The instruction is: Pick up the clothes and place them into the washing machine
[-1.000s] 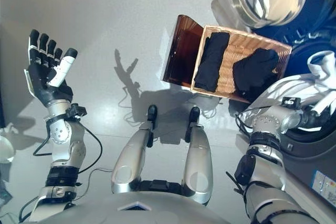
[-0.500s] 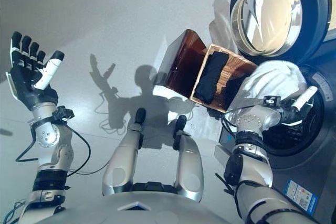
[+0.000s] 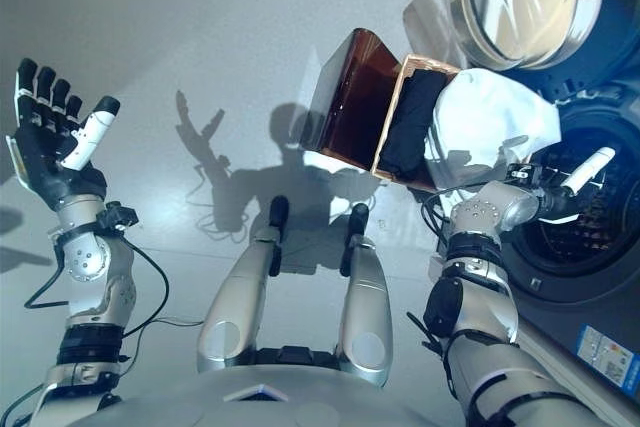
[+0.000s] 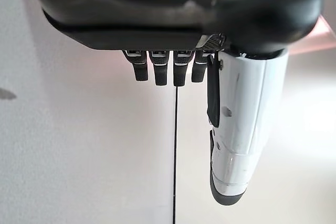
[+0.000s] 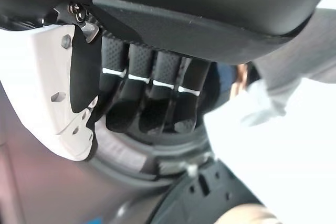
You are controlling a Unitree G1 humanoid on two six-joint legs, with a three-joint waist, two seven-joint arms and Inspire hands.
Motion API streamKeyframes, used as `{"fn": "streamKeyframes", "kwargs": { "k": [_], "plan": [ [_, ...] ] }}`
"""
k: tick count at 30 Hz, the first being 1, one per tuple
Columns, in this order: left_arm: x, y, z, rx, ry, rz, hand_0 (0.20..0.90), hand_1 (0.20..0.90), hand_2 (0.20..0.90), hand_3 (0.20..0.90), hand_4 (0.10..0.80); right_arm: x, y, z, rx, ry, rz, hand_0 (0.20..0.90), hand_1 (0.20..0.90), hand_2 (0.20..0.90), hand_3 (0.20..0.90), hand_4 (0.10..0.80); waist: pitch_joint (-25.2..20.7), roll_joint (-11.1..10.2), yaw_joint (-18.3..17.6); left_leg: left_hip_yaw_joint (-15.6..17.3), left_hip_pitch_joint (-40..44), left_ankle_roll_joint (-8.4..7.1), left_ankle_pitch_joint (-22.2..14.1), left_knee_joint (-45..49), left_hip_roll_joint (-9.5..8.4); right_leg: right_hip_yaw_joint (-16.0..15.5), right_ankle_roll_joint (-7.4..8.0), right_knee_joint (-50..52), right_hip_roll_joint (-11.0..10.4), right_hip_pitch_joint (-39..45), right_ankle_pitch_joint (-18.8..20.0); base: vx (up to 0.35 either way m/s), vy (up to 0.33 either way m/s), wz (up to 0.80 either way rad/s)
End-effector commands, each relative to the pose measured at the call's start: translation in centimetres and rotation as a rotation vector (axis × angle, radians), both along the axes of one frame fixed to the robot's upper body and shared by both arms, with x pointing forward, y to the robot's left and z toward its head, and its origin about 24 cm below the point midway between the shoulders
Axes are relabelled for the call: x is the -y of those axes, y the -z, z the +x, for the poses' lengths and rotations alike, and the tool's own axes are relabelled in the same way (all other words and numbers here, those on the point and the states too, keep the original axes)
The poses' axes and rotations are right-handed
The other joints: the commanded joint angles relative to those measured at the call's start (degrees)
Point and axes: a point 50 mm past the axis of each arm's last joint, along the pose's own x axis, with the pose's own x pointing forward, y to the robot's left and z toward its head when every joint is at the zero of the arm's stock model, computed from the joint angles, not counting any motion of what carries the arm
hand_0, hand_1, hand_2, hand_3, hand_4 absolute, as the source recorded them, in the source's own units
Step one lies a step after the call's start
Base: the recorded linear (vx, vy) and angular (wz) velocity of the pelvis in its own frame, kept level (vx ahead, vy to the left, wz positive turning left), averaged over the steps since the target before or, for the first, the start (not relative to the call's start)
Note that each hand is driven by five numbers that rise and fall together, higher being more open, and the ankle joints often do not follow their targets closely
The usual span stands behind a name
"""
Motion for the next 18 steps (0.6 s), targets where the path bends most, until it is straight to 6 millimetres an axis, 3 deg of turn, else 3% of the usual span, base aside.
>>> {"fn": "streamKeyframes", "kwargs": {
  "k": [1, 2, 3, 4, 5, 8, 10, 12, 13, 14, 18],
  "plan": [
    [0.2, -4.8, -0.2, 0.237, 0.032, 0.129, 0.9, 0.9, 0.9, 0.9, 0.8, 4.0, -4.3, -0.8, -0.149, -0.014, -0.402, 0.9, 0.9, 0.9, 0.9, 0.8, -4.8, 2.5, -0.2, -0.4, -1.8, -2.56, -4.8, 3.3, -0.78, 0.4, -1.23, -2.9, 0.8, 0.0, -0.5, 0.0, 0.0, 0.0],
    [0.2, -4.7, -0.3, 0.237, 0.031, 0.127, 0.9, 0.9, 0.9, 0.9, 0.8, 4.0, -4.4, -0.7, -0.153, -0.014, -0.405, 0.9, 0.9, 0.9, 0.9, 0.8, -4.8, 2.6, -0.2, -0.3, -1.7, -2.56, -4.8, 3.2, -0.77, 0.4, -1.23, -2.9, 0.8, 0.0, -0.5, 0.029, -0.033, -0.02],
    [0.2, -4.9, 0.0, 0.233, 0.039, 0.147, 0.9, 0.9, 0.9, 0.9, 0.8, 3.4, -2.3, -0.2, -0.451, -0.237, -0.603, 0.9, 0.9, 0.9, 0.9, 0.8, -5.0, 2.2, -0.7, 0.0, -0.6, -2.91, -4.1, 2.2, -0.52, 0.7, -1.3, -3.2, 0.9, 0.6, 0.0, 0.024, -0.024, -0.03],
    [0.2, -4.8, 0.0, 0.233, 0.038, 0.146, 0.9, 0.9, 0.9, 0.9, 0.8, 3.3, -2.4, -0.2, -0.454, -0.238, -0.605, 0.9, 0.9, 0.9, 0.9, 0.8, -5.0, 2.2, -0.8, 0.0, -0.5, -2.92, -4.1, 2.0, -0.52, 0.7, -1.3, -3.3, 0.9, 0.6, 0.0, 0.0, 0.0, 0.0],
    [0.2, -5.0, 0.1, 0.233, 0.041, 0.149, 0.9, 0.9, 0.9, 0.9, 0.8, 2.5, -1.6, 0.3, -0.588, -0.352, -0.724, 0.9, 0.9, 0.9, 0.9, 0.8, -5.1, 1.8, -0.8, 0.0, 0.0, -3.1, -3.8, 1.6, -0.51, 0.9, -1.28, -3.4, 1.1, 0.8, 0.3, 0.0, 0.0, 0.0],
    [-0.1, -4.9, 0.1, 0.228, 0.034, 0.143, 0.9, 0.9, 0.9, 0.9, 0.8, -0.4, -1.5, 0.8, -0.777, -0.569, -1.111, 0.9, 0.9, 0.9, 0.9, 0.8, -5.3, 1.1, -1.7, 0.2, 1.1, -3.23, -3.2, 0.7, -0.37, 1.1, -1.22, -4.2, 1.2, 2.0, 0.7, 0.013, -0.008, -0.06],
    [0.0, -4.8, -0.1, 0.223, 0.03, 0.137, 0.9, 0.9, 0.9, 0.9, 0.8, -0.6, -0.7, 0.2, -0.85, -0.599, -1.176, 0.9, 0.9, 0.9, 0.9, 0.8, -5.6, 1.0, -2.0, 0.1, 1.6, -3.18, -3.2, 0.4, -0.4, 1.0, -1.19, -4.5, 1.1, 2.5, 0.8, 0.029, -0.001, -0.14],
    [0.3, -4.0, -0.2, 0.21, 0.033, 0.102, 0.9, 0.9, 0.9, 0.9, 0.8, -2.0, 0.9, -0.9, -1.016, -0.677, -1.372, 0.9, 0.9, 0.9, 0.9, 0.8, -6.7, 0.5, -2.4, -0.5, 3.1, -3.26, -2.6, -1.3, -0.36, 0.8, -0.94, -5.3, 0.9, 4.1, 1.0, 0.063, -0.015, -0.02],
    [0.3, -4.0, -0.2, 0.209, 0.033, 0.103, 0.9, 0.9, 0.9, 0.9, 0.8, -2.0, 1.0, -0.9, -1.017, -0.677, -1.372, 0.9, 0.9, 0.9, 0.9, 0.8, -6.7, 0.5, -2.5, -0.6, 3.2, -3.26, -2.6, -1.4, -0.37, 0.7, -0.94, -5.4, 0.9, 4.2, 1.0, 0.123, -0.025, 0.03],
    [0.6, -3.7, -0.1, 0.194, 0.045, 0.097, 0.9, 0.9, 0.9, 0.9, 0.8, -2.3, 2.0, -1.9, -1.142, -0.707, -1.488, 0.9, 0.9, 0.9, 0.9, 0.8, -7.7, -0.1, -2.7, -1.1, 5.3, -3.52, -2.1, -3.3, -0.24, 0.5, -0.69, -6.5, 0.8, 6.3, 0.9, 0.112, -0.019, 0.05],
    [0.7, -2.9, 0.0, 0.161, 0.032, 0.095, 0.9, 0.9, 0.9, 0.9, 0.8, -2.7, 4.2, -3.7, -1.355, -0.769, -1.669, 0.9, 0.9, 0.9, 0.9, 0.8, -9.0, -1.2, -3.2, -1.9, 11.0, -3.87, -0.9, -7.8, 0.04, -0.3, -0.18, -9.4, 0.2, 11.9, 1.3, 0.116, -0.022, 0.1]
  ]
}}
